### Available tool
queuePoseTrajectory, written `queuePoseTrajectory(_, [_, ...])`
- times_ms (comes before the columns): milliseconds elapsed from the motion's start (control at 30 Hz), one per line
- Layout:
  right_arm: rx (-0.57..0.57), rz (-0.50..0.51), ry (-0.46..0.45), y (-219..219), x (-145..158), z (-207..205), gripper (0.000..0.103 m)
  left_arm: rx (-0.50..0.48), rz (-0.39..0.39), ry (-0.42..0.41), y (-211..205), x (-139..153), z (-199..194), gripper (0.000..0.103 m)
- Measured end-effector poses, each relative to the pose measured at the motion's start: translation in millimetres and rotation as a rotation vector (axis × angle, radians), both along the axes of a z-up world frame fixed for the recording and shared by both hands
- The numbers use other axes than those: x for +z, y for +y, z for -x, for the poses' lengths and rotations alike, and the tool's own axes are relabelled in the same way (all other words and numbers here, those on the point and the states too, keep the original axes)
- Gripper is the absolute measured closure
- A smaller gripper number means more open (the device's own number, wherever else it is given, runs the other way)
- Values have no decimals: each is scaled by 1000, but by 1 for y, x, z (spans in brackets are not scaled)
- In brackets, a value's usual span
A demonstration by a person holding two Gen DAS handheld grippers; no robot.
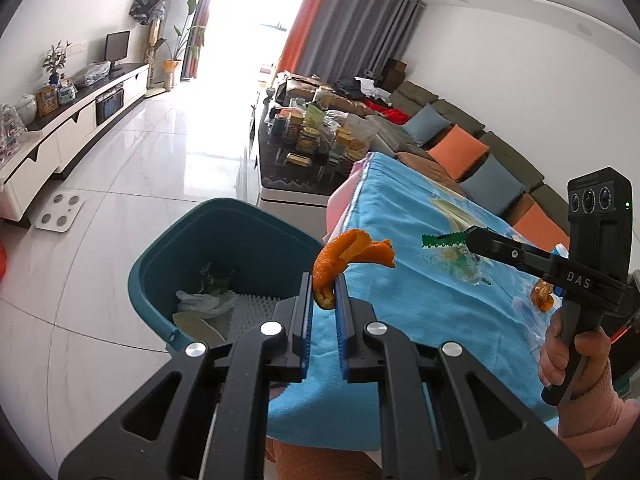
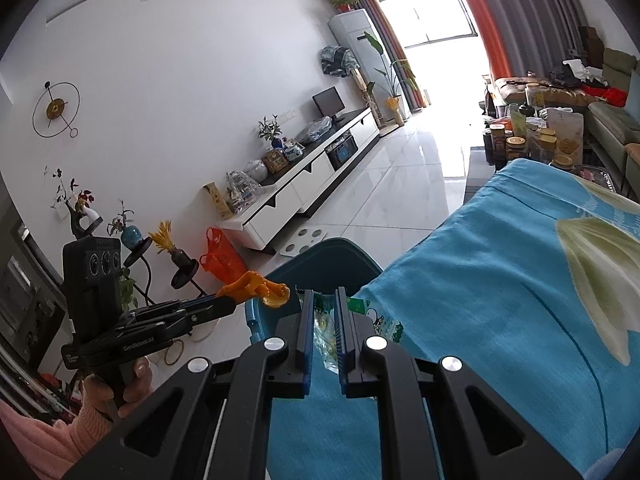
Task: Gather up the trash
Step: 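Carry the orange peel and bag over the teal bin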
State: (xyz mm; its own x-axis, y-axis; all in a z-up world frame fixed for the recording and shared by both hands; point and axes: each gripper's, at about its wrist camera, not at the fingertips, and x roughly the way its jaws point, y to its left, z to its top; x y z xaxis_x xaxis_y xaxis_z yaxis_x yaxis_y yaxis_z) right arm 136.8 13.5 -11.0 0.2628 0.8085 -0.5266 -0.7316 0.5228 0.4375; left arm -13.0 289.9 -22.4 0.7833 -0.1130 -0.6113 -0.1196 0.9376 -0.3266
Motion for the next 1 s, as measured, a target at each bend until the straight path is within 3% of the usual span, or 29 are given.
queuePoseTrajectory(1000, [82,39,26,61,-8,-9,94,96,2,45,32,-16,-4,92])
